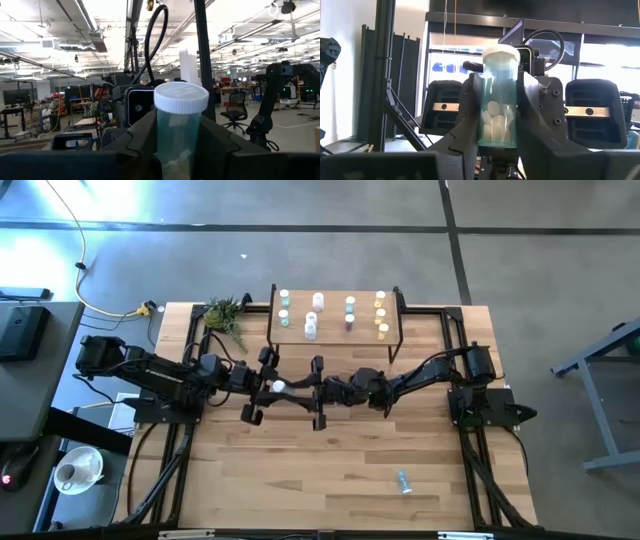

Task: Pick and place medicine bottles onto shelf by color
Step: Put the green pill bottle on the shelf aligned with the other green pill bottle

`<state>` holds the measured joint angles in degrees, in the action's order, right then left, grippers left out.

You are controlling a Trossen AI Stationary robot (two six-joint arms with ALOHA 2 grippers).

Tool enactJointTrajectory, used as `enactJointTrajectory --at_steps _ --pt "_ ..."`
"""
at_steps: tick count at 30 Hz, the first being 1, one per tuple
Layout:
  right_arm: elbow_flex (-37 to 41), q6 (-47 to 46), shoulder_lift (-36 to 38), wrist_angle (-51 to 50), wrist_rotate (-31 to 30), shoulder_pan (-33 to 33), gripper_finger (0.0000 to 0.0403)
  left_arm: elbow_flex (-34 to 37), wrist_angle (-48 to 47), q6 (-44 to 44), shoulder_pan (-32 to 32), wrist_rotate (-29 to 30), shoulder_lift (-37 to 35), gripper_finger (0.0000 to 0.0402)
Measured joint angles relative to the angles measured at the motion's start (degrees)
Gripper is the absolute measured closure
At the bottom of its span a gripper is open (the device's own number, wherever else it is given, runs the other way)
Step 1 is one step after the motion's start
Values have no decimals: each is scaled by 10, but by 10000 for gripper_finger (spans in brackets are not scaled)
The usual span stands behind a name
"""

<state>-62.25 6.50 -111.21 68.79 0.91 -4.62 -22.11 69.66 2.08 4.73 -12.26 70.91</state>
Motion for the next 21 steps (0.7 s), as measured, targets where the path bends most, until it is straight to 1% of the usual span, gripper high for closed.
enactJointTrajectory --at_steps 5,8,10,16,21 --pt "0 0 0 -15 -8 0 243 0 -12 3 3 16 0 295" --pt "0 -1 0 -40 -23 0 228 0 -26 9 8 18 1 295" --pt "-1 -1 0 -59 -30 0 225 0 -37 9 14 17 1 295" --pt "-1 0 0 -101 -86 2 226 0 -89 6 35 13 -19 305" --pt "-1 13 0 -97 -83 10 226 0 -121 -4 44 14 -35 322"
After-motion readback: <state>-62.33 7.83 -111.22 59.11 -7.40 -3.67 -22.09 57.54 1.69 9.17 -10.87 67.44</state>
